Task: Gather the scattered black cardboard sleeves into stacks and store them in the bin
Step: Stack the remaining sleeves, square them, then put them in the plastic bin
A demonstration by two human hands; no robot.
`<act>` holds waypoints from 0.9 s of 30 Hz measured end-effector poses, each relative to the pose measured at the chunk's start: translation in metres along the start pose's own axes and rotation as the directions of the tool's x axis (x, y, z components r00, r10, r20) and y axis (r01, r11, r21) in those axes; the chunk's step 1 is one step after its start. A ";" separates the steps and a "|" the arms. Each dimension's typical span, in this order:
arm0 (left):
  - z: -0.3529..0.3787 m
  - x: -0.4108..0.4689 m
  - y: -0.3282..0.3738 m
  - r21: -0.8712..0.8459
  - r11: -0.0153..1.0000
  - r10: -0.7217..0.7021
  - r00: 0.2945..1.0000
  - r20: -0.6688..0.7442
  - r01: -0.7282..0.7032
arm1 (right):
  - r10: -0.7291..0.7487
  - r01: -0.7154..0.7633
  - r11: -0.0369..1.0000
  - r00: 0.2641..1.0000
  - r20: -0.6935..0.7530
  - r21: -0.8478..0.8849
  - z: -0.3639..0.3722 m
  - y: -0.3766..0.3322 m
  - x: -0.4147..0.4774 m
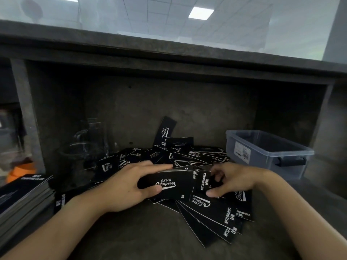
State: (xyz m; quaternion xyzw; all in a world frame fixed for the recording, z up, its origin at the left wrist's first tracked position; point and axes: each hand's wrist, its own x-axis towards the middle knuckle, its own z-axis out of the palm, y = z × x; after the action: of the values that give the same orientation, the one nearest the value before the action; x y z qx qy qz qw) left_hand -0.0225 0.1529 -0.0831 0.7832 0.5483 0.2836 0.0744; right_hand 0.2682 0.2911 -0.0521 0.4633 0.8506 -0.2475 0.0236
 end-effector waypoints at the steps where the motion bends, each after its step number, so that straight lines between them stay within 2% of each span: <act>1: 0.001 0.001 0.000 0.001 1.000 0.004 1.000 -0.003 -0.004 | 0.017 -0.017 1.000 1.000 -0.010 0.003 0.000 -0.001 0.003; 5: 0.002 0.001 -0.002 -0.008 1.000 0.018 1.000 -0.016 -0.018 | 0.003 -0.001 0.993 1.000 -0.012 0.119 -0.013 -0.008 0.009; 10: 0.004 0.002 -0.006 -0.076 0.997 0.023 0.998 -0.051 -0.026 | -0.180 0.216 0.945 0.970 -0.163 0.245 -0.005 -0.006 0.014; 12: 0.004 0.002 -0.005 -0.063 0.998 0.018 0.998 -0.053 -0.021 | -0.255 0.310 0.921 0.937 -0.237 0.237 -0.001 -0.010 0.013; 15: 0.004 0.002 -0.001 -0.026 0.999 0.016 0.997 -0.074 -0.018 | -0.326 0.392 0.866 0.913 -0.244 0.310 0.007 -0.022 0.008; 16: 0.003 0.002 0.000 -0.046 0.999 0.011 0.997 -0.078 -0.014 | -0.303 0.364 0.871 0.927 -0.222 0.331 0.011 -0.027 0.007; 19: 0.003 0.002 0.003 -0.101 0.995 -0.003 0.999 -0.053 -0.002 | -0.106 0.162 0.901 0.982 -0.159 0.402 0.020 -0.037 0.001; 20: 0.002 0.003 0.003 -0.081 0.997 0.010 0.999 -0.053 -0.014 | -0.122 0.186 0.890 0.977 -0.175 0.417 0.019 -0.038 -0.001; 23: 0.001 0.004 -0.001 -0.012 0.999 0.049 0.998 -0.047 -0.049 | -0.174 0.314 0.862 0.921 -0.348 0.398 0.008 -0.031 -0.006; 25: 0.001 0.004 -0.002 0.016 0.998 0.061 0.997 -0.043 -0.061 | -0.156 0.241 0.939 0.933 -0.323 0.244 -0.002 -0.011 -0.012; 27: 0.002 0.004 -0.003 0.047 0.996 0.076 0.996 -0.038 -0.074 | 0.009 -0.007 1.000 0.989 -0.147 0.016 -0.013 0.004 -0.026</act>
State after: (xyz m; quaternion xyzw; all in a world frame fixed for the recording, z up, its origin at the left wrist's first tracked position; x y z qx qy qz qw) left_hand -0.0227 0.1582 -0.0846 0.7990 0.5261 0.2890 0.0350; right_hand 0.2886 0.2787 -0.0354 0.4839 0.8462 -0.2192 -0.0419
